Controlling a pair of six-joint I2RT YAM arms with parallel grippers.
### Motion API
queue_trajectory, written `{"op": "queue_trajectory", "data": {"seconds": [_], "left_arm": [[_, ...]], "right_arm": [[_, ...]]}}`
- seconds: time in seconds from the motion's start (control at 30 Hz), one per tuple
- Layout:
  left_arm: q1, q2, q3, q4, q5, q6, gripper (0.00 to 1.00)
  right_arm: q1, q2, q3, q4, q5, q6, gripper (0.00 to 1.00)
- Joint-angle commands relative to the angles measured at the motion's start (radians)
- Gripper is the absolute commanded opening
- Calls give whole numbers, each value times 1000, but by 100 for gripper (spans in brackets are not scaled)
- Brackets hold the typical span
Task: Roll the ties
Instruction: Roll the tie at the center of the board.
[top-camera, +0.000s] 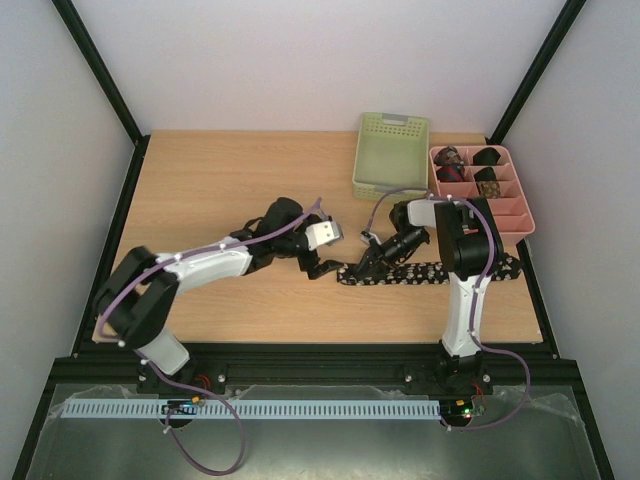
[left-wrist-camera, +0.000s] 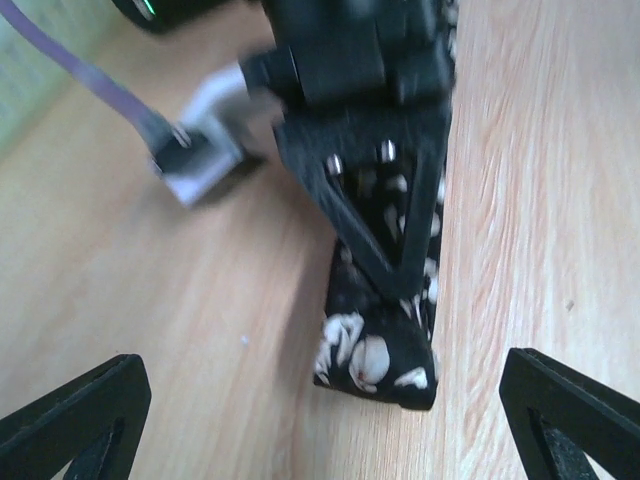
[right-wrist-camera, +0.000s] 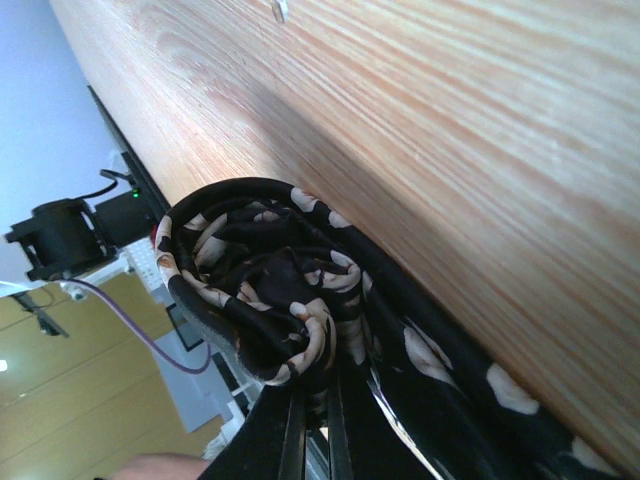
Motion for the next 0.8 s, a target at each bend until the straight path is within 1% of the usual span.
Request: {"op": "queue_trajectory", "data": {"seconds": [0.0, 0.17, 0.27, 0.4, 0.6, 0.7, 0.77], "left_arm": [[-9, 111, 3, 47, 24, 89, 99], [-3, 207, 25, 61, 40, 130, 99], [3, 217, 22, 12, 80, 182, 97], [-4, 223, -2, 13, 102, 188, 91], [-28, 293, 6, 39, 46, 187, 81], [-29, 309, 12, 15, 43, 204, 73], [-29, 313, -2, -15, 47, 236, 72]], "right_arm": [[16, 62, 46, -30, 44, -22, 1], [67, 71, 60, -32, 23, -36, 1], [100, 91, 69, -43, -10, -47, 1], [126, 102, 85, -21, -37, -50, 1], [127, 121, 80, 23, -92, -25, 1], [129, 120, 84, 31, -109, -16, 1], [128, 120, 106, 15, -100, -12, 1]]}}
